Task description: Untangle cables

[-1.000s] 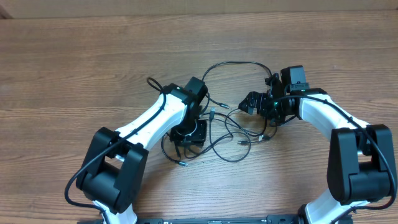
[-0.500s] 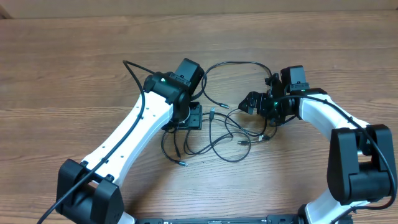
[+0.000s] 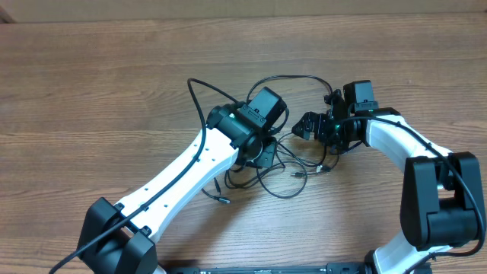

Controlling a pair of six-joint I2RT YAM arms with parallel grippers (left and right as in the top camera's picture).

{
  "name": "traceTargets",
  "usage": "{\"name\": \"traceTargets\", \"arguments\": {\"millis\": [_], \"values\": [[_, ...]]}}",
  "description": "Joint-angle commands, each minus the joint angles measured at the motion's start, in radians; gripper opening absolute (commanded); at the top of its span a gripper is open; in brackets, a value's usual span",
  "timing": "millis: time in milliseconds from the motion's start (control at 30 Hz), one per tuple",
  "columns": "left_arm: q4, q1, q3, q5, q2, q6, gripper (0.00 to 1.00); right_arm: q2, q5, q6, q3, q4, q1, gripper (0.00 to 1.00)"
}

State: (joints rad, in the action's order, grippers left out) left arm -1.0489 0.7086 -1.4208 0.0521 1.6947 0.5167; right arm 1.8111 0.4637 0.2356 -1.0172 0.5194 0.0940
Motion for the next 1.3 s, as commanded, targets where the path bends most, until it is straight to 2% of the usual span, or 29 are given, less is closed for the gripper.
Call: {"name": "traceTargets", "arguments": {"millis": [0,467,533,600,767,967,1200,1267], "values": [[0.030,0.032,0.000,-0.007,0.020,0.016,0.05,0.003,-0.044,0.001,-0.001,0.003,0.002,1.00],[0.066,0.111,0.005,0.006,0.153,0.023,0.04,0.003,-0.044,0.001,-0.001,0.003,0.002,1.00],[0.066,0.121,0.005,0.056,0.184,0.022,0.11,0.003,-0.044,0.001,-0.001,0.003,0.002,1.00],[0.068,0.126,0.005,0.102,0.212,0.020,0.11,0.003,-0.044,0.001,-0.001,0.003,0.002,1.00],[0.089,0.130,0.005,0.237,0.296,-0.087,0.05,0.003,-0.044,0.001,-0.001,0.003,0.002,1.00],[0.089,0.130,0.005,0.368,0.376,-0.221,0.05,0.003,-0.049,0.001,-0.001,0.000,0.002,1.00],[0.090,0.132,0.005,0.364,0.409,-0.230,0.05,0.003,-0.097,0.001,-0.001,0.000,0.002,1.00],[0.090,0.132,0.005,0.364,0.409,-0.230,0.12,0.003,-0.097,0.001,-0.001,0.000,0.002,1.00]]}}
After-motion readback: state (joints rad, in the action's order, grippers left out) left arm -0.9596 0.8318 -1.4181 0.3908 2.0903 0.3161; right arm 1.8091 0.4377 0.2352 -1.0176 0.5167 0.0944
